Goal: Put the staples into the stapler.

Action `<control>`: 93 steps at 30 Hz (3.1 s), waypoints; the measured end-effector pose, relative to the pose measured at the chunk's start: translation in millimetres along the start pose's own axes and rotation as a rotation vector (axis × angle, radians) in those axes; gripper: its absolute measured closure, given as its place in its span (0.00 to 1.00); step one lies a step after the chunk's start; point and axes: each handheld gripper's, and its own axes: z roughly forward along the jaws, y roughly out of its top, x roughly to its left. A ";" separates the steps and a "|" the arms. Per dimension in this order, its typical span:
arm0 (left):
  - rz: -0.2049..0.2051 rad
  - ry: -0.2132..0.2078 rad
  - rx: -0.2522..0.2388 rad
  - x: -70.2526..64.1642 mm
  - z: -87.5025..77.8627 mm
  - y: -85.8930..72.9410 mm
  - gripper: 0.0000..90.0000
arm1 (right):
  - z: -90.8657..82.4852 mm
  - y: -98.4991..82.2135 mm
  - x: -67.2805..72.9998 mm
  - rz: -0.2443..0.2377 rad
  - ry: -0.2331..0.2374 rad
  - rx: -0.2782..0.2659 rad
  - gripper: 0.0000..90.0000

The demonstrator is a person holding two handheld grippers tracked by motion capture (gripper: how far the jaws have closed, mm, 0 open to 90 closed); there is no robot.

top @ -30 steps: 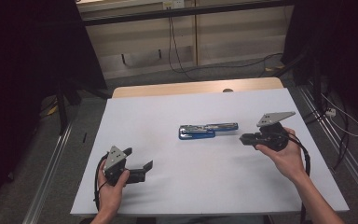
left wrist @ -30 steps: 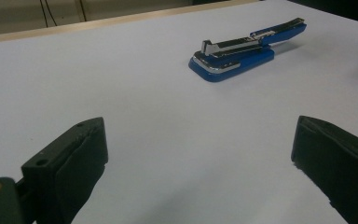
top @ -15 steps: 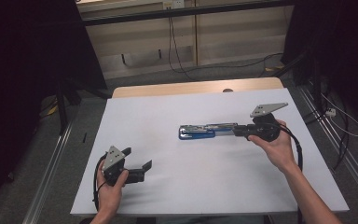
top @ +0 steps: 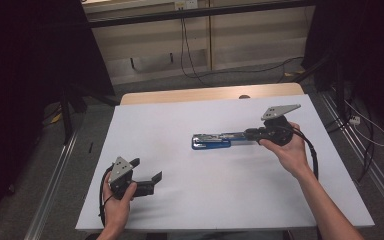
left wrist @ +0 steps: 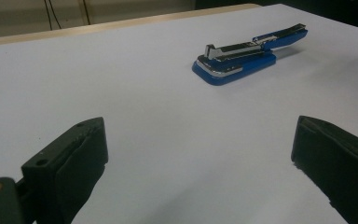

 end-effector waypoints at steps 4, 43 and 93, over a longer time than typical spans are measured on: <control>0.001 -0.001 -0.001 0.3 -0.1 0.2 0.04 | 4.5 8.1 0.8 -0.014 0.011 -0.005 0.88; -0.005 -0.005 -0.016 2.2 0.3 0.8 0.04 | 63.1 54.6 10.1 -0.079 0.102 0.017 0.88; -0.003 -0.010 0.003 3.5 4.6 0.4 0.04 | 138.5 73.3 18.0 -0.195 0.191 0.150 0.88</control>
